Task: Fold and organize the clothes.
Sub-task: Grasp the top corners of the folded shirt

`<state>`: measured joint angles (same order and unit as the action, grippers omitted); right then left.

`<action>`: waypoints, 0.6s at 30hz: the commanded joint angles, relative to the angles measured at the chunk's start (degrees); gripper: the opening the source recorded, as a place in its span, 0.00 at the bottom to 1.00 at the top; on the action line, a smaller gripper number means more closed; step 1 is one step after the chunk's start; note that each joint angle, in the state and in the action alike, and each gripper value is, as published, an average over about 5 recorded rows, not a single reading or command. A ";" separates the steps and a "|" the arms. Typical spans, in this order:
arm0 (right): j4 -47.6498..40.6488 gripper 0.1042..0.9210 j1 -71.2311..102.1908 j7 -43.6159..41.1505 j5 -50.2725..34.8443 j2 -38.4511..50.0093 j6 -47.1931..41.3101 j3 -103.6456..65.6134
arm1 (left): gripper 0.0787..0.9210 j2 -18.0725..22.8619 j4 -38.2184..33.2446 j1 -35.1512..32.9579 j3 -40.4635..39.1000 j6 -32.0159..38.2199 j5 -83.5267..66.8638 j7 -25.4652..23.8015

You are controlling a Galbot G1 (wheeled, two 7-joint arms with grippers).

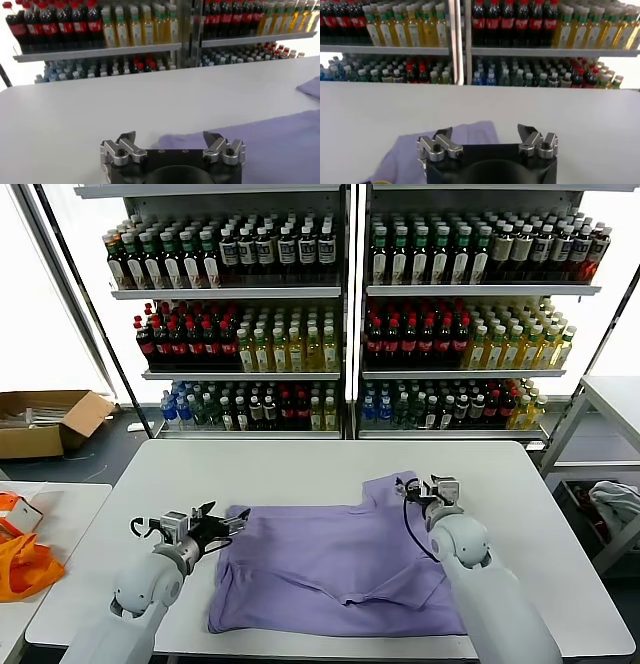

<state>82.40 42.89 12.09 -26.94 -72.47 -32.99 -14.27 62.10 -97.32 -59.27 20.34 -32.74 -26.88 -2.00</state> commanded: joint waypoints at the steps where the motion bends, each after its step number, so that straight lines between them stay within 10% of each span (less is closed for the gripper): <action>1: -7.39 0.88 -4.21 -2.22 -0.95 -2.03 -0.10 0.26 | 0.88 0.04 4.40 3.41 -1.06 -0.37 -0.87 -0.64; 18: -6.76 0.88 -1.92 -2.21 0.96 -3.24 -0.10 -0.06 | 0.88 -0.42 2.47 -0.22 -0.95 -0.39 0.16 -1.50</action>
<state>77.19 41.33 10.32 -26.05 -75.16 -32.86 -14.47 61.67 -95.33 -58.78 19.64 -33.05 -27.12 -3.09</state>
